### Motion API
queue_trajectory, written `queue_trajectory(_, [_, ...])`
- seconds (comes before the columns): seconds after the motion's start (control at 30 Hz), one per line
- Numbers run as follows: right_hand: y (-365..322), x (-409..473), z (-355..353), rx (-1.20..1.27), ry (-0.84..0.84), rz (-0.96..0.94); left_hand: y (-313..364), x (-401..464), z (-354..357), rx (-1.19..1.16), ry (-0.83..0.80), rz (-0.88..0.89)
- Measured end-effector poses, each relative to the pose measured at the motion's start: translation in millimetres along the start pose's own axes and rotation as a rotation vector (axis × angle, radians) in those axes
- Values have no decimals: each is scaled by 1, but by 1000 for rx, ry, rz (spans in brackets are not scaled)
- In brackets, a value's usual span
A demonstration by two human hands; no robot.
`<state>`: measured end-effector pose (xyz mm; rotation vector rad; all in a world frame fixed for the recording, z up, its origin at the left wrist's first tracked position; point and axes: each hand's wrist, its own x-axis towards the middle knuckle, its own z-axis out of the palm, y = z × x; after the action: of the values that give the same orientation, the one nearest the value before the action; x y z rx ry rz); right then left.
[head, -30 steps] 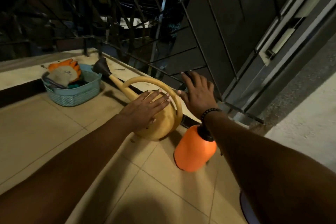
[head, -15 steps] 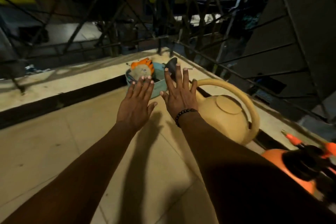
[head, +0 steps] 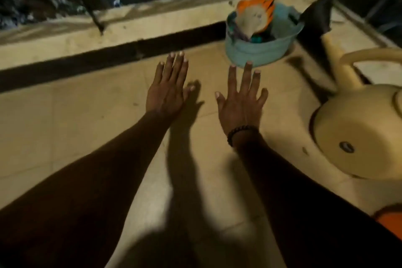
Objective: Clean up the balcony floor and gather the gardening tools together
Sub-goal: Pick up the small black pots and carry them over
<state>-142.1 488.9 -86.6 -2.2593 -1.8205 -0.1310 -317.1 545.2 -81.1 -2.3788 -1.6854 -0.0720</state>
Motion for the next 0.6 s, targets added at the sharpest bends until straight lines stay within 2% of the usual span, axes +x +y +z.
queue_trajectory(0.13, [-23, -53, -6, 50, -83, 167, -11, -36, -4, 39, -83, 5])
queue_trajectory(0.27, [-48, -81, -47, 12, -175, 83, -32, -50, -52, 44, -129, -30])
queue_trajectory(0.43, [-84, -30, -160, -35, -174, -68, -68, -47, -165, -12, -127, -151])
queue_trajectory(0.6, [-130, 0, -311, -50, -140, -234, -112, -55, -326, -41, -116, -297])
